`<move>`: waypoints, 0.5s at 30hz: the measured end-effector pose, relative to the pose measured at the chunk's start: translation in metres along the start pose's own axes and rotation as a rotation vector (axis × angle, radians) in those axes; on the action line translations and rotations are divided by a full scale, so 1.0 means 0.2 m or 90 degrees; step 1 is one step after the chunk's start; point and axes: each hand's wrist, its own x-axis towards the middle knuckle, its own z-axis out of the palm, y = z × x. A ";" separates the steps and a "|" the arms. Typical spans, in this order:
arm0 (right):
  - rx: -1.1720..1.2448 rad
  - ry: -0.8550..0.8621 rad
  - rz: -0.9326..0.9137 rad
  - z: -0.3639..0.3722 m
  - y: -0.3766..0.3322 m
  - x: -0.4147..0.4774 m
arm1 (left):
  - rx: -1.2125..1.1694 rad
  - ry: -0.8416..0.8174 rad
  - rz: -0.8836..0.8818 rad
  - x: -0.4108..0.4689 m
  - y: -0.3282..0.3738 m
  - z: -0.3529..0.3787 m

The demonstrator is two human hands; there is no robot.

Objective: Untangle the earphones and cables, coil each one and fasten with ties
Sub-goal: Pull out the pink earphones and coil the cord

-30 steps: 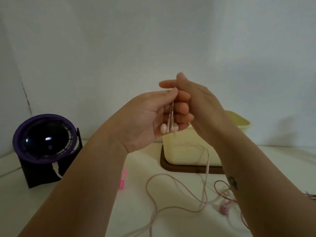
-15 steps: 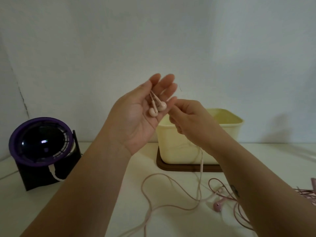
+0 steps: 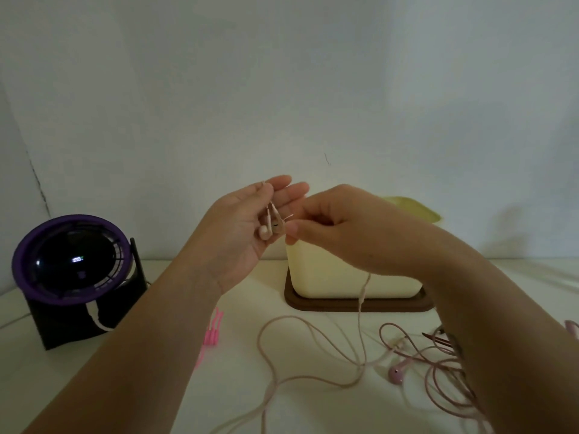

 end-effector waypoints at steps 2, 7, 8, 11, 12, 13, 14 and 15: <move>0.004 0.023 0.003 -0.02 0.00 -0.01 | 0.017 -0.011 -0.013 0.00 -0.01 0.00; 0.041 0.097 0.019 -0.06 0.01 -0.02 | 0.137 -0.093 -0.025 0.00 -0.04 0.00; 0.042 0.116 0.018 -0.07 0.02 -0.02 | 0.157 -0.109 -0.026 0.00 -0.04 0.00; 0.061 0.165 0.013 -0.08 0.02 -0.01 | 0.193 -0.158 -0.038 -0.02 -0.04 0.02; 0.070 0.174 0.013 -0.08 0.03 -0.01 | 0.205 -0.174 -0.040 -0.02 -0.04 0.03; 0.079 0.182 0.011 -0.08 0.03 -0.01 | 0.214 -0.190 -0.040 -0.03 -0.04 0.03; 0.089 0.192 0.008 -0.08 0.03 -0.01 | 0.219 -0.203 -0.043 -0.04 -0.04 0.03; 0.097 0.202 0.006 -0.09 0.04 -0.01 | 0.229 -0.218 -0.042 -0.04 -0.03 0.03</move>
